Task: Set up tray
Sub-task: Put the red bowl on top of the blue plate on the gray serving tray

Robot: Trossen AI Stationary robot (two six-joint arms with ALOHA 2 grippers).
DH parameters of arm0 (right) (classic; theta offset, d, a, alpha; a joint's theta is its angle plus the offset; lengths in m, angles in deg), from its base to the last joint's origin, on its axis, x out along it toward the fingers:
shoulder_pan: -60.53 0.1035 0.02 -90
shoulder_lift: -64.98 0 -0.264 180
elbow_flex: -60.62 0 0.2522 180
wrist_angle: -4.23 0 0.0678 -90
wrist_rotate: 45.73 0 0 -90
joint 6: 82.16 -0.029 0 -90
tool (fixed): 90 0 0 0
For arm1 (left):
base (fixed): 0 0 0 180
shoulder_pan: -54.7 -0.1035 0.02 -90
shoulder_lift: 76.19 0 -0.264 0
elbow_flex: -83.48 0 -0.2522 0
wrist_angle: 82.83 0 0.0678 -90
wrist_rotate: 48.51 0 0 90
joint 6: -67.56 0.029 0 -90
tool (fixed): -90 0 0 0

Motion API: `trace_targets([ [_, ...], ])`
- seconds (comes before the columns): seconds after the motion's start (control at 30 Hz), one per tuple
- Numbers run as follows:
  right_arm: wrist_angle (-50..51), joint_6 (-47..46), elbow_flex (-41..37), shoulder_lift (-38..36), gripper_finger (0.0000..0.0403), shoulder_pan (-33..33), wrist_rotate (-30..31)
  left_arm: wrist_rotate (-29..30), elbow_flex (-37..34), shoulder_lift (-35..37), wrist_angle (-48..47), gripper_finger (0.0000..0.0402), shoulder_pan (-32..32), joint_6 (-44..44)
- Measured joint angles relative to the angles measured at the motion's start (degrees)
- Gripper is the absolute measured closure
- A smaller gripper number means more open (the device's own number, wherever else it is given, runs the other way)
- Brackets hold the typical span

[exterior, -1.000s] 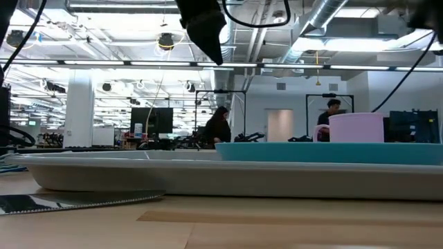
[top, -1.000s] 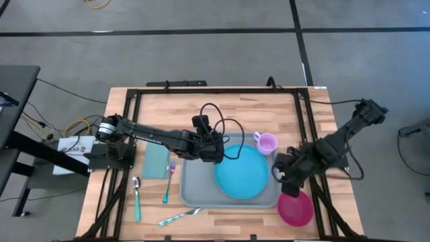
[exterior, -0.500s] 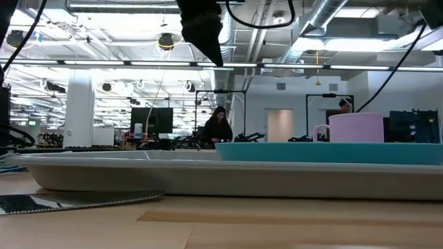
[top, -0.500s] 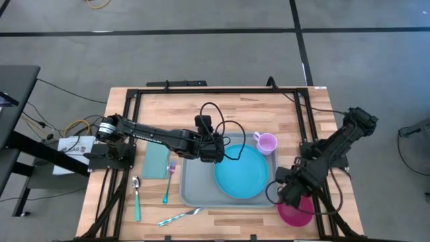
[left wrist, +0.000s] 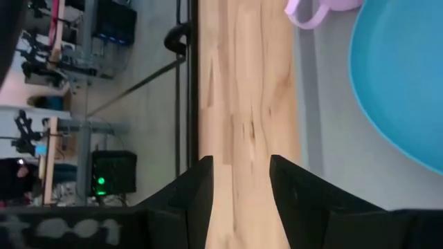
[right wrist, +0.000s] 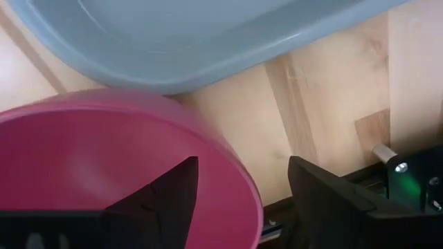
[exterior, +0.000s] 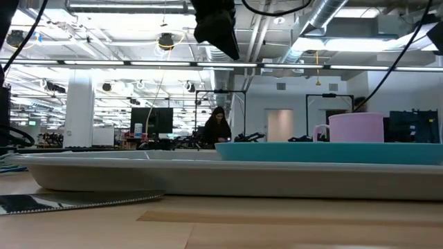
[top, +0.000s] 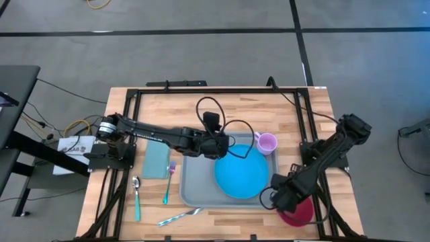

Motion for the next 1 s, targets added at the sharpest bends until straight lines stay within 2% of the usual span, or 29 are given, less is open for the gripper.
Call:
trace_targets([
  [0.37, -1.46, 0.49, 0.00, 6.01, 0.0185, -0.01, -0.16, -0.21, 0.00, 0.00, 3.66, 0.0267, -2.69, 6.87],
  [0.47, -1.35, 0.98, 0.00, 7.26, 0.0197, -0.14, -0.31, -0.21, 0.00, 0.00, 4.11, 0.0267, -3.40, 7.33],
  [0.57, -1.16, 0.98, 0.00, 7.36, 0.0231, -0.30, -0.33, -0.21, 0.00, 0.00, 4.33, 0.0267, -4.01, 7.34],
  [0.7, -0.72, 3.67, 0.00, 6.44, 0.0307, -0.67, -0.93, -0.28, 0.00, -0.02, 4.41, 0.0267, -4.52, 7.07],
  [0.83, -0.45, 8.07, 0.21, 5.53, 0.0380, -1.58, -5.15, -1.80, 0.00, -0.02, 4.55, 0.0267, -4.68, 6.35],
  [0.9, -0.49, 9.83, 0.27, 5.21, 0.0392, -2.35, -7.26, -2.27, 0.00, 0.00, 4.53, 0.0267, -4.66, 6.21],
  [1.0, -0.26, 10.19, 0.08, 4.51, 0.0386, -3.47, -8.04, -2.25, 0.00, -0.02, 4.53, 0.0267, -4.55, 5.78],
])
